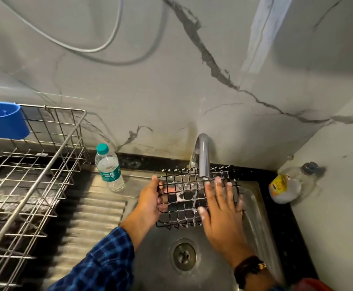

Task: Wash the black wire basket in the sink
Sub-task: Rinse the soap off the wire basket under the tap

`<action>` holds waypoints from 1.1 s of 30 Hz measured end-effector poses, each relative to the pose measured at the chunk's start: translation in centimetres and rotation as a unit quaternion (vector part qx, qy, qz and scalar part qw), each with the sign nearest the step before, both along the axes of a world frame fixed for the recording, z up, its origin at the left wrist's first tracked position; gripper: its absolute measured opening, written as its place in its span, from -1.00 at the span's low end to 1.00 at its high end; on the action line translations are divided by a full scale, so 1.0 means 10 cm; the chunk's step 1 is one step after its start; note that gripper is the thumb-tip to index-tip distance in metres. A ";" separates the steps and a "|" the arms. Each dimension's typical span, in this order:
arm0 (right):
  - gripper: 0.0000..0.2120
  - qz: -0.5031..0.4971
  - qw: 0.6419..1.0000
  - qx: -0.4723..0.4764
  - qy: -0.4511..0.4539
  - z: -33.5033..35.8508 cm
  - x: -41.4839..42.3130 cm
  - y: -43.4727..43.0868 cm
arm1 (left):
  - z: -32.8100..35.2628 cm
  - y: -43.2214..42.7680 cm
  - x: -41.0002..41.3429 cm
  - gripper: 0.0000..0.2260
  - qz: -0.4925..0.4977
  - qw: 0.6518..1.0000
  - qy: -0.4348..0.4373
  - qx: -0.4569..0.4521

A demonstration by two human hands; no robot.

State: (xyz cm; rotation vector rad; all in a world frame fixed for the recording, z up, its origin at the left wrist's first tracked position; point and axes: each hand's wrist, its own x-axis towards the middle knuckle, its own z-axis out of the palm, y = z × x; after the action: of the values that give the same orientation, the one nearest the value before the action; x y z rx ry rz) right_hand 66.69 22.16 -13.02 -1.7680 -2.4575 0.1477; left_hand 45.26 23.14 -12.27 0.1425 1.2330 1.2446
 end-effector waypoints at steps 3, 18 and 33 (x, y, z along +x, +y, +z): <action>-0.39 0.103 0.994 0.043 -0.002 0.06 -0.37 -0.20 | 0.07 0.04 0.16 -0.61 -0.019 0.999 0.034 0.018; -0.49 -0.004 0.998 0.028 0.048 0.27 -0.36 -0.11 | 0.19 0.09 0.08 -0.62 -0.042 0.988 0.099 0.110; -0.41 0.085 0.987 -0.102 0.094 0.43 -0.30 -0.13 | 0.41 0.00 0.08 -0.59 -0.096 0.960 0.221 0.143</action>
State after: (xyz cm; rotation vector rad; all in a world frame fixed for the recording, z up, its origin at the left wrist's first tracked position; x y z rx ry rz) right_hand 63.64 20.83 -8.75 -1.5272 -2.5259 0.5745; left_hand 46.07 23.17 -8.19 0.7706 1.3701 1.2510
